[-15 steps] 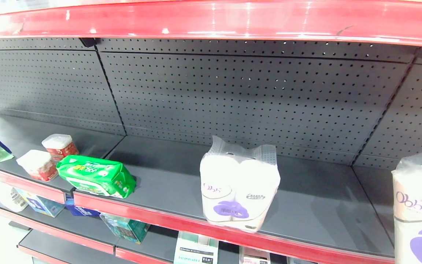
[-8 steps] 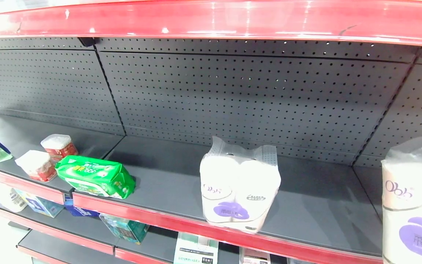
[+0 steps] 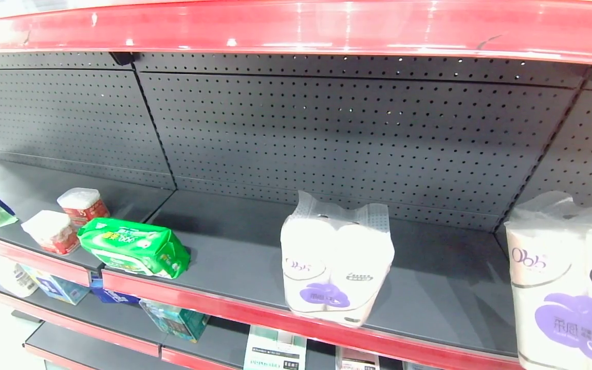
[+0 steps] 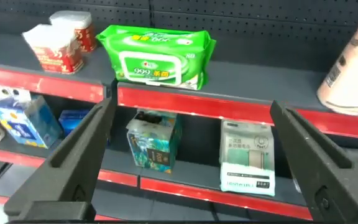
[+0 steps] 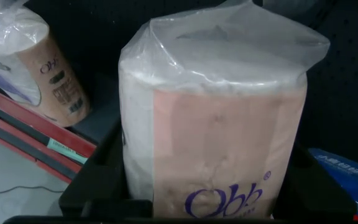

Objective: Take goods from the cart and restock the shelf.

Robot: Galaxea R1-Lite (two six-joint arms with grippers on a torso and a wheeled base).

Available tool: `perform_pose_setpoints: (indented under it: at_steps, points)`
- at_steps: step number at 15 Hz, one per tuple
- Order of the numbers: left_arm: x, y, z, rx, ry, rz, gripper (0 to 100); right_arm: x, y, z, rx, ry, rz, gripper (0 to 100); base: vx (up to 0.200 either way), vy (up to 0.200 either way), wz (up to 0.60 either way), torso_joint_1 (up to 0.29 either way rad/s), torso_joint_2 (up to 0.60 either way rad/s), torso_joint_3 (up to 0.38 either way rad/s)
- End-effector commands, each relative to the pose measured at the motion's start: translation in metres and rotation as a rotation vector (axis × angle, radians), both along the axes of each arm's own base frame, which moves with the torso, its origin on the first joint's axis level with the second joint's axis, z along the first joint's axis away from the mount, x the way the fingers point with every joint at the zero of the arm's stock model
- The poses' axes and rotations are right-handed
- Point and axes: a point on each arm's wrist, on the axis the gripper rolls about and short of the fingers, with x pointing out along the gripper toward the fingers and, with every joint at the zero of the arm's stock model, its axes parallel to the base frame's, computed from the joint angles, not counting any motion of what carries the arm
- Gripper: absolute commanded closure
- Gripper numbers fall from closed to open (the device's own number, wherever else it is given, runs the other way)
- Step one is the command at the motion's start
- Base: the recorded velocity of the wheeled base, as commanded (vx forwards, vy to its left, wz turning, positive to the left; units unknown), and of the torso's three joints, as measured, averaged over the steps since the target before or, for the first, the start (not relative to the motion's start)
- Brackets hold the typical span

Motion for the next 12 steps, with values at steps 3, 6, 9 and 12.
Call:
perform_pose_setpoints:
  at_steps: [3,6,9,12]
  points:
    - [0.0005,0.0005,-0.0003,-0.002,0.010,0.038,0,0.0023,0.0001,-0.0041,0.001,0.023,0.003,100,0.000,0.000,0.00,0.000,0.00,0.000]
    - [0.0003,0.0015,-0.0005,-0.010,0.014,0.105,0,0.0029,0.0001,-0.0048,0.001,0.028,0.003,100,0.000,0.000,0.00,0.000,0.00,0.000]
    - [0.0000,0.0025,-0.0004,0.020,0.007,0.156,0,0.0023,0.0001,-0.0046,0.001,0.025,0.003,100,0.000,0.000,0.00,0.000,0.00,0.000]
    - [0.0004,0.0030,0.0001,0.029,0.017,0.179,0,0.0014,-0.0001,-0.0042,0.003,0.020,-0.001,100,0.000,0.000,0.00,0.000,0.00,0.000]
